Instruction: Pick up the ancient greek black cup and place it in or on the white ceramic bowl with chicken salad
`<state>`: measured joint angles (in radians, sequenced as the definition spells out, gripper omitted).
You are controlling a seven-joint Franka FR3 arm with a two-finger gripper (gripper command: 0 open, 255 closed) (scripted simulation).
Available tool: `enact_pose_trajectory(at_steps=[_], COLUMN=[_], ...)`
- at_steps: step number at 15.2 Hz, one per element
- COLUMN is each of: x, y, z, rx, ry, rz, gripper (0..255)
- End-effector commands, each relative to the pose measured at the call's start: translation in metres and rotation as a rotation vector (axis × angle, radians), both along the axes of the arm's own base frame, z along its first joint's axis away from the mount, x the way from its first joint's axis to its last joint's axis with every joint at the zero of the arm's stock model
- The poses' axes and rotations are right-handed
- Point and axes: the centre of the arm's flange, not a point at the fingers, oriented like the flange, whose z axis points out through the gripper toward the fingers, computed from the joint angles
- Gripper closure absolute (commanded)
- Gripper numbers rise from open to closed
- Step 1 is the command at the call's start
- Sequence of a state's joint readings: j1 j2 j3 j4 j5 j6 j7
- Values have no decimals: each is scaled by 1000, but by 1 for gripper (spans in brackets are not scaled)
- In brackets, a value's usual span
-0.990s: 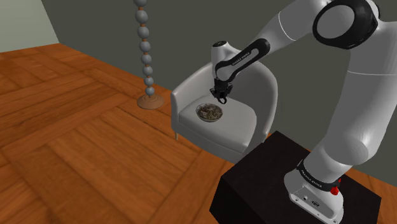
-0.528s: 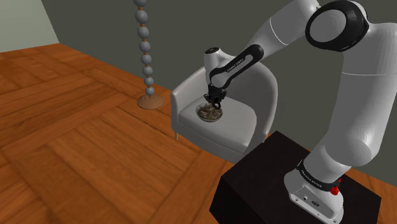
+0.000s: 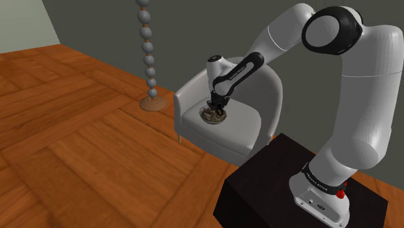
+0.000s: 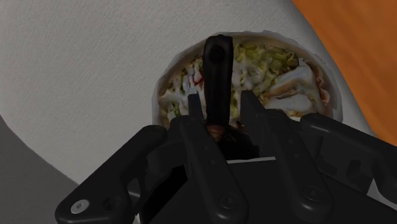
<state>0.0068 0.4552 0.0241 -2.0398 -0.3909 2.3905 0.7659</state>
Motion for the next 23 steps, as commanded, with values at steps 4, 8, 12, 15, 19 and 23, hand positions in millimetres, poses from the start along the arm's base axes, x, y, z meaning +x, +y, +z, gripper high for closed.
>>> enact_pose_trajectory(at_steps=[4,8,12,15,19,23], x=[0,0,1,3,3,3], y=[0,0,3,13,13,13], z=[0,0,12,48,48,48], rx=[0,0,0,0,0,0], ry=[-1,-1,-1,-1,-1,-1], rz=[0,0,0,0,0,0], gripper=[255,0,0,0,0,0])
